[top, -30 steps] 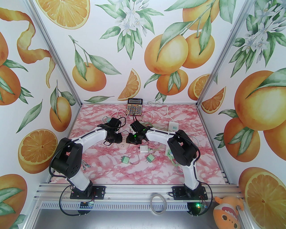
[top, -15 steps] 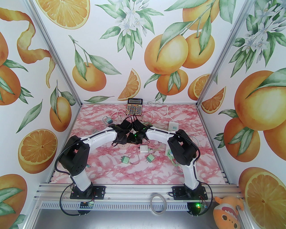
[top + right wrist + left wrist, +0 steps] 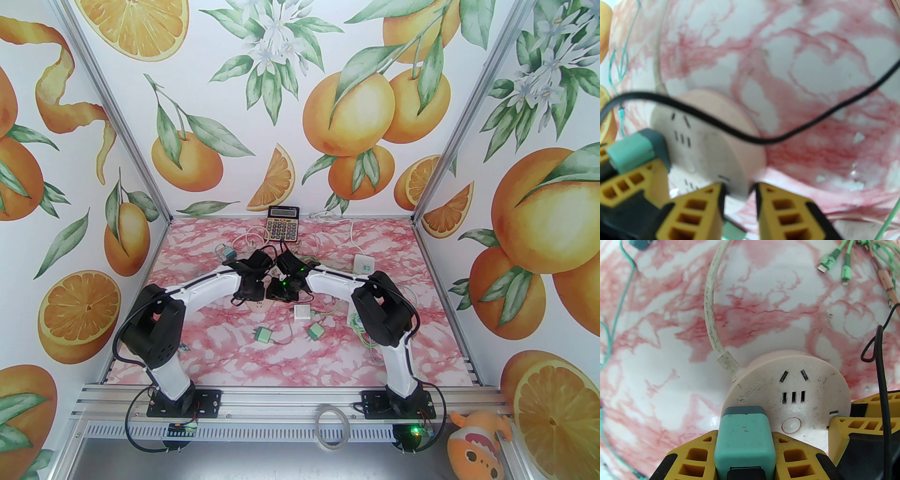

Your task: Pull the plug off the socket

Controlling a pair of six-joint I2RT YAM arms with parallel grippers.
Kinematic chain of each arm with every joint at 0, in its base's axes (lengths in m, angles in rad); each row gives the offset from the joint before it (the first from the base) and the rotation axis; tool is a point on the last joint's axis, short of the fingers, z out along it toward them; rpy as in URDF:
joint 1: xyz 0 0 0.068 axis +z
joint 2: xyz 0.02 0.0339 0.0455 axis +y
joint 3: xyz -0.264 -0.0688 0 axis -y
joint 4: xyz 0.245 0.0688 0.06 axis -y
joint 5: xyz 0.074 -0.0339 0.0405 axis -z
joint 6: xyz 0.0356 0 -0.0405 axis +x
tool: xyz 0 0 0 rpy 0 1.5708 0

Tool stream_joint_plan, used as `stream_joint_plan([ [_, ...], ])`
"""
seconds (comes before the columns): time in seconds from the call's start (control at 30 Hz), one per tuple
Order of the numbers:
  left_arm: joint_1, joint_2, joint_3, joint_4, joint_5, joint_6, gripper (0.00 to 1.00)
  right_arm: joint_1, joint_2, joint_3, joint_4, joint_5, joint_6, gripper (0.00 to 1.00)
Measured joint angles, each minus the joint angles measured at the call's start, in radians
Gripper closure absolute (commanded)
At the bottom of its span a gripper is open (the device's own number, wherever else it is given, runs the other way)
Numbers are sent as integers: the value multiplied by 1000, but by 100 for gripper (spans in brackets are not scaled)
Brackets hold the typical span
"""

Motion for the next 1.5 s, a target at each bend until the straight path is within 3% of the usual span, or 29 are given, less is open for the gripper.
stream_joint_plan([
  [0.17, 93, -61, -61, 24, 144, 5, 90, 14, 2, 0, 19, 0, -1, 71],
  [0.4, 103, -70, -73, 28, 169, 8, 89, 18, 2, -3, 26, 0, -7, 71],
  [0.57, 51, -70, -67, 20, 92, 7, 89, 18, 2, -3, 23, -1, -7, 71],
  [0.83, -119, 2, 37, -85, -188, -5, 92, 15, 2, 5, -5, -9, -8, 71],
  [1.17, -152, 32, 60, -109, -242, -19, 92, 5, 2, 5, -13, -27, -15, 71],
  [1.33, -103, 29, 58, -99, -175, -12, 92, 7, 7, 9, -12, -26, -15, 71],
  [1.5, 36, -25, -5, -43, 40, -15, 91, 12, 12, 14, 0, -19, -15, 71],
])
